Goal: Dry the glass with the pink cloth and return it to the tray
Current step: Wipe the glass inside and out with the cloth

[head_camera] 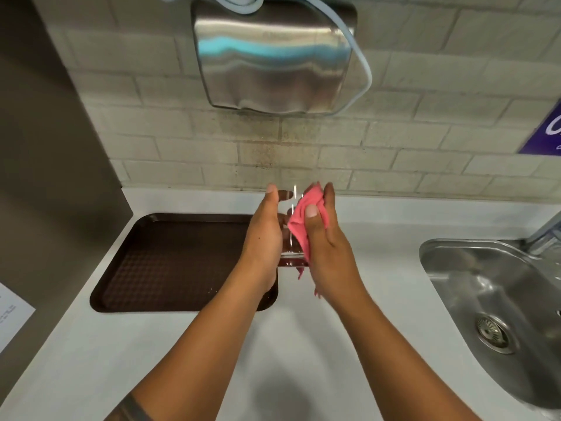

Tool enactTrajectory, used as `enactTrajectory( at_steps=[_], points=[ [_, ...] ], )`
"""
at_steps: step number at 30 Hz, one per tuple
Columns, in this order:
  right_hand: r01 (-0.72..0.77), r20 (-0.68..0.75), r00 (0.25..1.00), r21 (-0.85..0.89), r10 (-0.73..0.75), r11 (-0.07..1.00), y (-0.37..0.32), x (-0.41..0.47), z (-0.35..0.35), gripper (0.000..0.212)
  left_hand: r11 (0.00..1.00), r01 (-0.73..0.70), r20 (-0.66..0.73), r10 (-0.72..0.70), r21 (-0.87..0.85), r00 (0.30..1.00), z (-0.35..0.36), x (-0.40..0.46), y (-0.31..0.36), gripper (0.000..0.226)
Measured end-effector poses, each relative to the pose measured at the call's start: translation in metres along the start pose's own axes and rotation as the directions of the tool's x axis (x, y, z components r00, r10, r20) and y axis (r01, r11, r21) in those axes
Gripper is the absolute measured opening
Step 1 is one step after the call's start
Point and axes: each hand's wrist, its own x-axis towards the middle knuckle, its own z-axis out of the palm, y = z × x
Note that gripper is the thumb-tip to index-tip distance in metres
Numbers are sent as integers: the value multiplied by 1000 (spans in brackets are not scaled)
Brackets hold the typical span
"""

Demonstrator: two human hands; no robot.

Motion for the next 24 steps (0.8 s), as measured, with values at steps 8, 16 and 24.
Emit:
enactTrajectory(
  at_steps=[8,16,24],
  points=[
    [-135,140,988,526,71,840,25,-17,0,98,992,19,116,-4,-127,993,-6,4,5,63],
    [-148,121,987,439,105,886,25,-21,-4,59,998,-52,-67,55,41,996,0,0,1,64],
    [43,-131,991,53,-35,998,20,-21,0,87,960,-173,-73,193,220,979,0,-10,-5,39]
  ],
)
